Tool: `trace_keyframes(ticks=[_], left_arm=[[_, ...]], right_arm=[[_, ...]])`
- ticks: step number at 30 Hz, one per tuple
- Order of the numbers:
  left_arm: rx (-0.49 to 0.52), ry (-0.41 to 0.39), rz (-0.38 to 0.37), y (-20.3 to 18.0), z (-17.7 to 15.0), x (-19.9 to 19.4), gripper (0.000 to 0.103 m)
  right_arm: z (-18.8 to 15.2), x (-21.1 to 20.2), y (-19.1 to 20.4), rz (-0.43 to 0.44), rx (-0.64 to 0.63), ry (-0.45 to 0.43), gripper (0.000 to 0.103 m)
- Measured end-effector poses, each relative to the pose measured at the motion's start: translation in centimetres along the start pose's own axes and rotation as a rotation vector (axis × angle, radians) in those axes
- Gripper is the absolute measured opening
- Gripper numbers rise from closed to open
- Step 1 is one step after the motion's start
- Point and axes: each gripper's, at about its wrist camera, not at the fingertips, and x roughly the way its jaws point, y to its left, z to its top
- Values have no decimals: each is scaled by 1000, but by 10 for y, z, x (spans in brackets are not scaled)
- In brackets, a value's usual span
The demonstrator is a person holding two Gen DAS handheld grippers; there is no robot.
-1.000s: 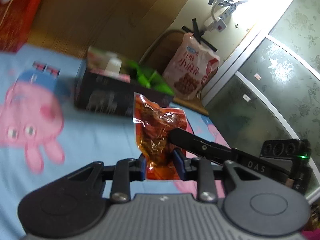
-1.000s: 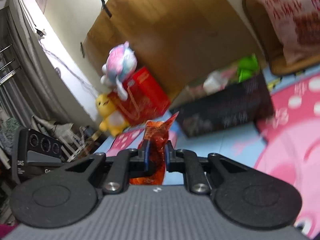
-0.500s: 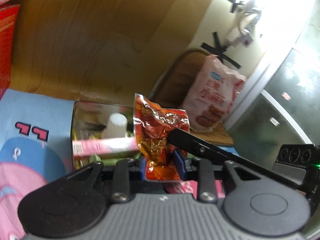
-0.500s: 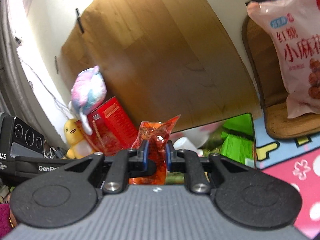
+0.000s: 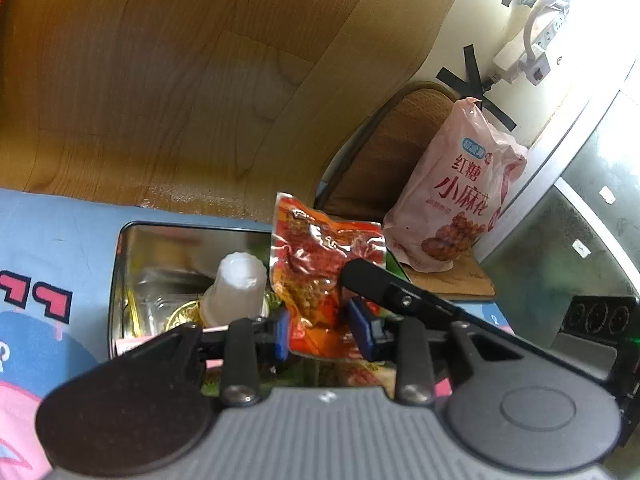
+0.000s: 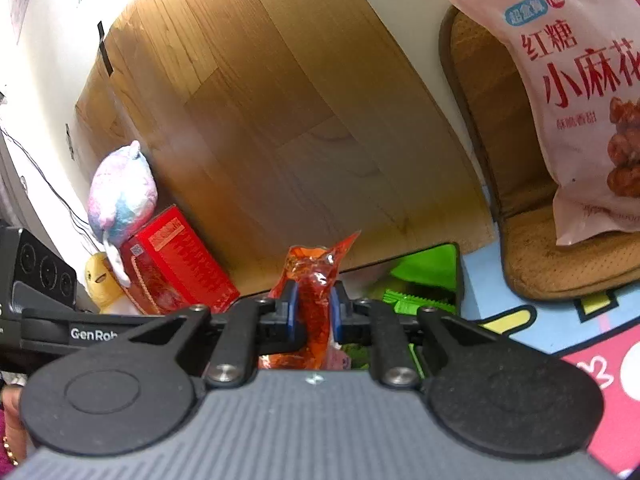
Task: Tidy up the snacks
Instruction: 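Carry the red-orange bag into the black tin and open both tools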
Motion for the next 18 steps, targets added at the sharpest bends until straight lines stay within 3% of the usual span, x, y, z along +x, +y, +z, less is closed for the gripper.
trace_keyframes(ticks=[12, 14, 16, 18], left_arm=[[43, -19, 125, -3, 2, 7, 26], [52, -24, 141, -4, 1, 8, 26], [58, -32, 159, -5, 1, 8, 26], [64, -39, 173, -4, 1, 7, 26]], right_arm=[[-10, 7, 14, -143, -185, -39, 23], [-11, 6, 14, -177, -207, -58, 30], [-11, 5, 13, -205, -214, -82, 43], [-10, 3, 11, -205, -211, -96, 46]])
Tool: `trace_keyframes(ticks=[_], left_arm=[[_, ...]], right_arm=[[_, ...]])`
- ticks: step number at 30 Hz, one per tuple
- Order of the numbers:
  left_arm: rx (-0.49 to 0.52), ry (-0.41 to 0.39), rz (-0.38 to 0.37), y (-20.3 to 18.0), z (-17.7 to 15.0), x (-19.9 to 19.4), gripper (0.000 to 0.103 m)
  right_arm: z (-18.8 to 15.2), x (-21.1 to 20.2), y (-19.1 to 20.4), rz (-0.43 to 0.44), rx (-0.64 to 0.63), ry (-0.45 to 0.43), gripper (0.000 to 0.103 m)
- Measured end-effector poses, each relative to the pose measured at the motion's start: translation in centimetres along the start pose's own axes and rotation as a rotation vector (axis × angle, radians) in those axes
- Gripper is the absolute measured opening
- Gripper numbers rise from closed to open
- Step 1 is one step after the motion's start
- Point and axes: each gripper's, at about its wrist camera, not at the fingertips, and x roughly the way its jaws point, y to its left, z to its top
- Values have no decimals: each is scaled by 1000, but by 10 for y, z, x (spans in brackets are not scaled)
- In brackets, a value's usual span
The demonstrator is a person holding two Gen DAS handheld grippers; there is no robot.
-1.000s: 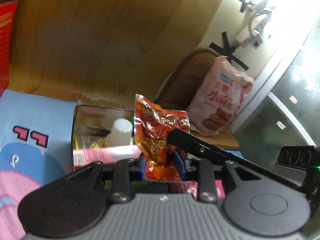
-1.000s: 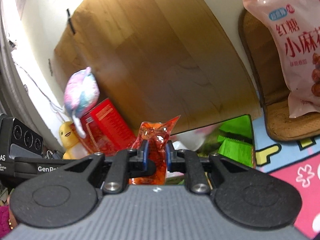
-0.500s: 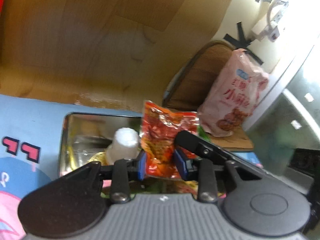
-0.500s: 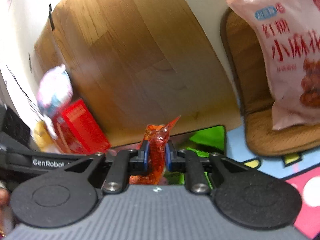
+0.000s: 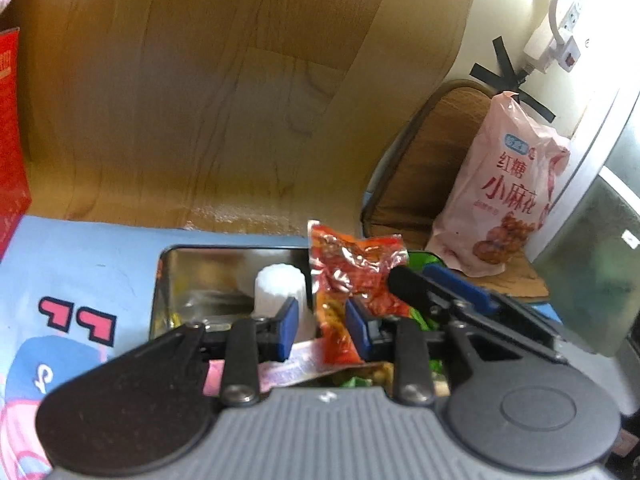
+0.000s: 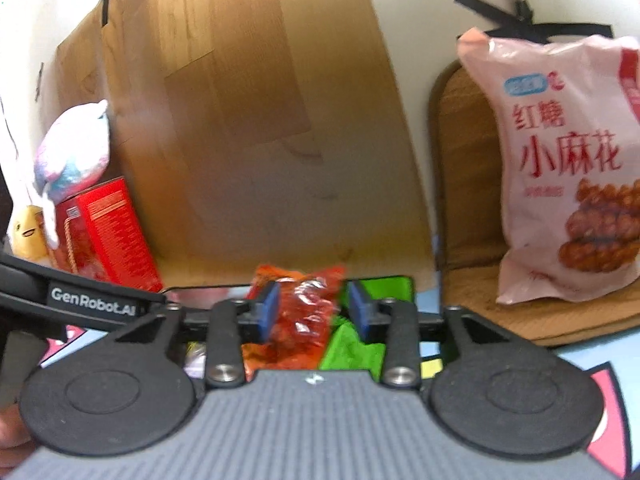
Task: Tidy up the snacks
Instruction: 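Carry the red-orange bag into the black tin and open both tools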
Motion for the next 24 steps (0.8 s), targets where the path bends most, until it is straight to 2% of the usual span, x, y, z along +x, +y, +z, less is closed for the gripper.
trace_keyframes(ticks=[10, 15, 24], left_arm=[[23, -15, 73, -6, -1, 0, 29], [30, -29, 143, -7, -3, -1, 34], [9, -31, 198, -3, -5, 2, 42]], right_arm=[[1, -6, -1, 4, -12, -37, 51], [-1, -7, -1, 10, -17, -36, 51], [-5, -6, 0, 26, -20, -23, 51]])
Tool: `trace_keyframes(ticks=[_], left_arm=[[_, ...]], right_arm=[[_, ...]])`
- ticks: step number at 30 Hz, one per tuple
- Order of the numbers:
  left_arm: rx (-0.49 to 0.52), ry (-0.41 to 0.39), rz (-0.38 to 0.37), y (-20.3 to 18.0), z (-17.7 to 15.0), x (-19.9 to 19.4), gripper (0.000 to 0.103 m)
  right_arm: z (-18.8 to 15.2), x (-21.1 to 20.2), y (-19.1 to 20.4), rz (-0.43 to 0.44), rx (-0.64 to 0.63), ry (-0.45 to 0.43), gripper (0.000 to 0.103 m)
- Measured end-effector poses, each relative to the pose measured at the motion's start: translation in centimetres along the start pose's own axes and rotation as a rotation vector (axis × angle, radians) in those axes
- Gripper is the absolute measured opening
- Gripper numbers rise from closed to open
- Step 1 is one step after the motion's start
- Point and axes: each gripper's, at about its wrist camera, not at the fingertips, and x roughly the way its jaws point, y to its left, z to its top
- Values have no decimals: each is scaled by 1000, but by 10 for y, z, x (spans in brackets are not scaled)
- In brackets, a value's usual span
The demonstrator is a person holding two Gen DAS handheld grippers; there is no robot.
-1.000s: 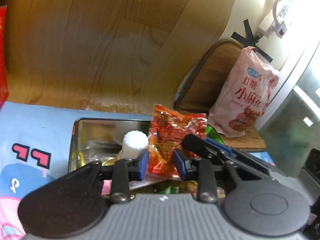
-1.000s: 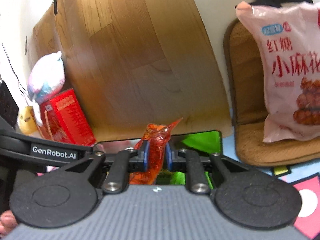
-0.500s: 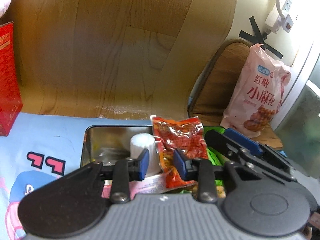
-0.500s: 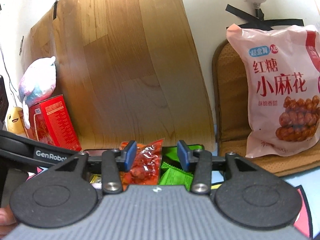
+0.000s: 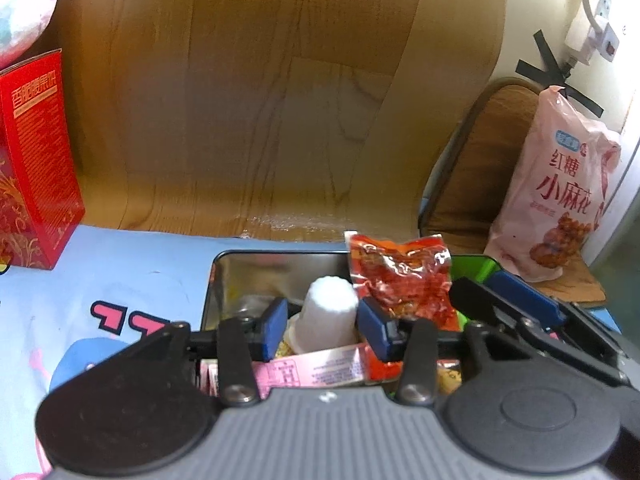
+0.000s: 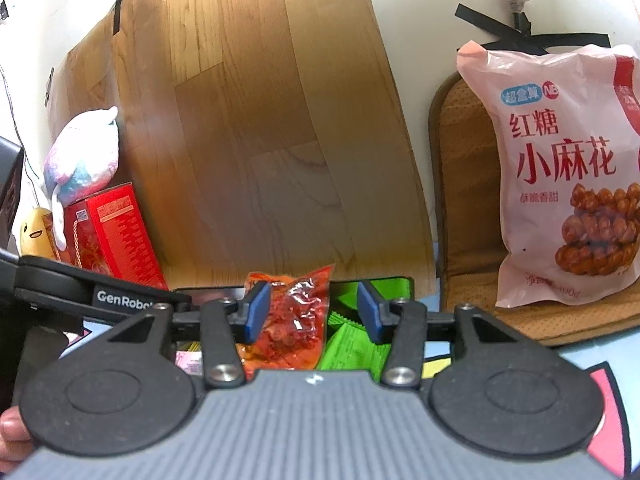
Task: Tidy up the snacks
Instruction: 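Carry the red-orange bag into the black tin and open both tools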
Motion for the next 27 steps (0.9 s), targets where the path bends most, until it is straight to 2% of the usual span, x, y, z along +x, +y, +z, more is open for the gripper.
trace_keyframes(ticks=[17, 27], left_arm=[[-4, -12, 70, -6, -1, 2, 50], [22, -72, 108, -12, -12, -38, 55]], right_arm=[[-2, 4, 5, -2, -37, 18, 53], [11, -34, 16, 5, -11, 14, 53]])
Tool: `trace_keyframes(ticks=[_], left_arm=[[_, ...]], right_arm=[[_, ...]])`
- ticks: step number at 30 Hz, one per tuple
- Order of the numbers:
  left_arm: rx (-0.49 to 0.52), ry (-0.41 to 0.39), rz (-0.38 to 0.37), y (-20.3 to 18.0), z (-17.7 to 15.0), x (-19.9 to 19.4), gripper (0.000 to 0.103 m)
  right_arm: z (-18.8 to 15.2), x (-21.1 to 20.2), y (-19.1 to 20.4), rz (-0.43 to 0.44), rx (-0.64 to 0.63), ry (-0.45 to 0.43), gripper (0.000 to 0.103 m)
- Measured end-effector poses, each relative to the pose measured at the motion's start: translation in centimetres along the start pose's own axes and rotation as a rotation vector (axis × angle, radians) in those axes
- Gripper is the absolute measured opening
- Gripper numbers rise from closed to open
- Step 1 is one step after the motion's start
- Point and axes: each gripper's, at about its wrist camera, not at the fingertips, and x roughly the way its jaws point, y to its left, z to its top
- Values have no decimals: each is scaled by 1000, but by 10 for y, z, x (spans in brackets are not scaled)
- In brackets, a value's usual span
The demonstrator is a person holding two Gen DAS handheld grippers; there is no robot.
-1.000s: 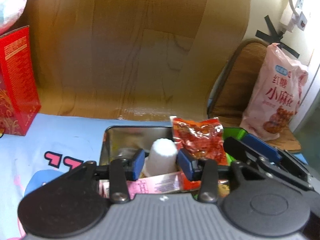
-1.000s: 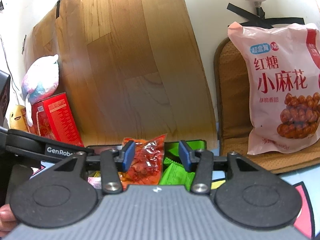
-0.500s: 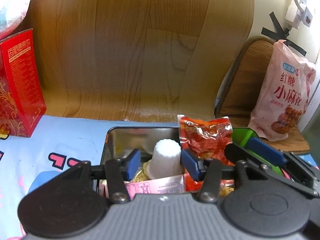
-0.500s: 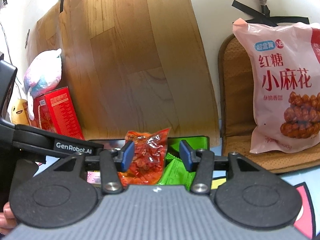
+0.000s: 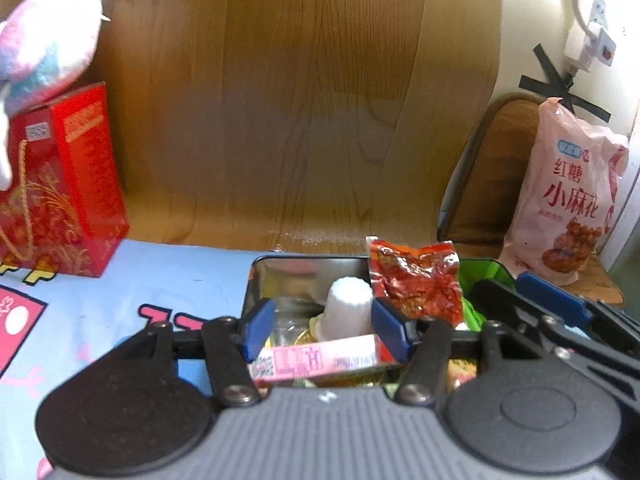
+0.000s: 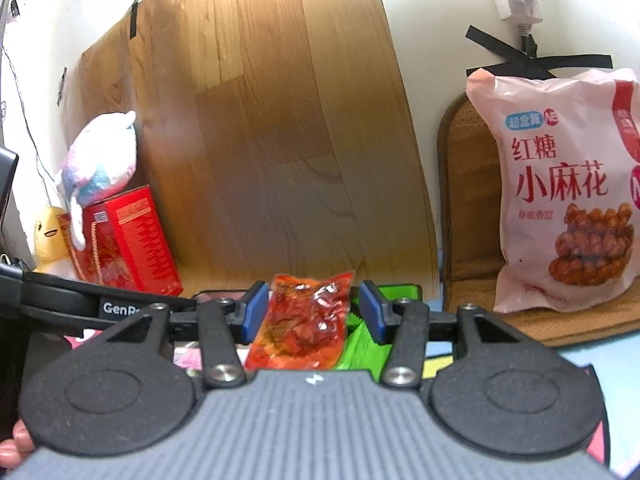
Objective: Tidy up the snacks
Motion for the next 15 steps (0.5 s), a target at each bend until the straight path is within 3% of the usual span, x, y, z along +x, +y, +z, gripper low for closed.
trace_keyframes(ticks=[5, 7, 9, 12, 15], left_arm=[[23, -40, 20, -4, -16, -29, 61], [32, -48, 33, -5, -26, -41, 72], [52, -68, 49, -7, -38, -54, 94], [100, -106, 81, -13, -57, -77, 102], [113, -107, 68, -16, -75, -98, 103]], right_arm=[[-6, -38, 9, 7, 45, -7, 55], [-12, -54, 12, 7, 70, -22, 65], [-18, -70, 17, 11, 89, -36, 65], [-27, -92, 24, 9, 118, -46, 66], [-34, -107, 30, -2, 149, -50, 69]])
